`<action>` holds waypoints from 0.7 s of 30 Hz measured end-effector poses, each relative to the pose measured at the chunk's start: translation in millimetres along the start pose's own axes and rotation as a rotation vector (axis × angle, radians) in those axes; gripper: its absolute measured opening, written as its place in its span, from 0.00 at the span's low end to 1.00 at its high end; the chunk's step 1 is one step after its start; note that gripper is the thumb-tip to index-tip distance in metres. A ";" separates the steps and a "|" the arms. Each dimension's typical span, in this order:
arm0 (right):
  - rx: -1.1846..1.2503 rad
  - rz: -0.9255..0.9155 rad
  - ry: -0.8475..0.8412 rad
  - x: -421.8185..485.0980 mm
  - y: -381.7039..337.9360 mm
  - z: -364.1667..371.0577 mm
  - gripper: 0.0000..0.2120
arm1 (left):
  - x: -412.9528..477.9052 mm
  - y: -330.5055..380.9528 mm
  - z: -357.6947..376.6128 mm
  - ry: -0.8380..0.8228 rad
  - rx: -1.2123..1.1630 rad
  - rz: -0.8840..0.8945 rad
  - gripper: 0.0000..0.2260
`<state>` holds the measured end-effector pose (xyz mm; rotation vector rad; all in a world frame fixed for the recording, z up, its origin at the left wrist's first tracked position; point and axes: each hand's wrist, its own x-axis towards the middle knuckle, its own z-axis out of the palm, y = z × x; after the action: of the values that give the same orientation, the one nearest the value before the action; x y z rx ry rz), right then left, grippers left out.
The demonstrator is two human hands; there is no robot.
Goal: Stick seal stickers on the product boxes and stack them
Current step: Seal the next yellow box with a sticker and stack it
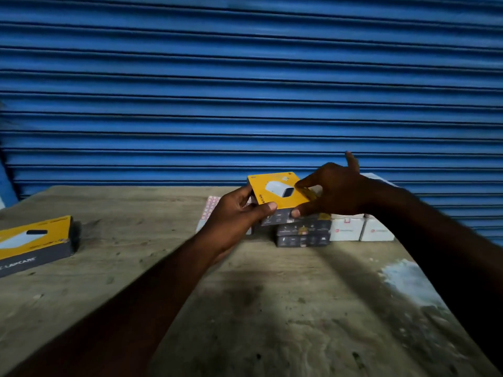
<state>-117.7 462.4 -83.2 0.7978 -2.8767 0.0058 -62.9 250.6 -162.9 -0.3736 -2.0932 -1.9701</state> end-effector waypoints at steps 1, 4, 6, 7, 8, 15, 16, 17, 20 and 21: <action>-0.001 -0.003 0.006 -0.8 5.0 0.0 0.46 | 4.2 -0.3 4.6 0.000 0.006 -0.003 0.14; 0.042 -0.011 0.056 -3.0 20.6 2.0 0.45 | 15.5 -1.8 14.4 -0.008 0.025 -0.016 0.14; 0.055 -0.018 0.071 -2.1 29.4 5.4 0.45 | 20.6 -4.2 17.5 -0.021 0.059 -0.021 0.13; 0.051 -0.025 0.069 -1.5 33.3 8.0 0.45 | 22.6 -6.0 19.1 -0.025 0.094 -0.019 0.13; 0.042 -0.035 0.067 -1.1 36.8 11.1 0.45 | 23.1 -6.8 21.3 -0.029 0.136 -0.014 0.14; 0.132 -0.079 0.134 -0.7 51.5 25.7 0.45 | 28.3 -21.2 33.5 -0.053 0.286 0.022 0.29; 0.165 -0.096 0.135 -2.7 50.1 25.0 0.41 | 27.7 -22.3 33.9 -0.054 0.302 0.024 0.29; 0.188 -0.124 0.127 -3.9 48.8 25.7 0.37 | 28.5 -24.9 34.0 -0.054 0.316 0.029 0.29; 0.202 -0.181 0.109 -4.0 45.5 30.4 0.35 | 29.9 -28.7 35.8 -0.052 0.359 0.056 0.28; 0.203 -0.173 0.109 -2.7 45.8 32.3 0.35 | 30.6 -29.6 36.6 -0.046 0.372 0.063 0.28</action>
<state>-143.7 501.7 -113.8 1.0455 -2.7249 0.3151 -101.9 286.1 -182.3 -0.4052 -2.3807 -1.5055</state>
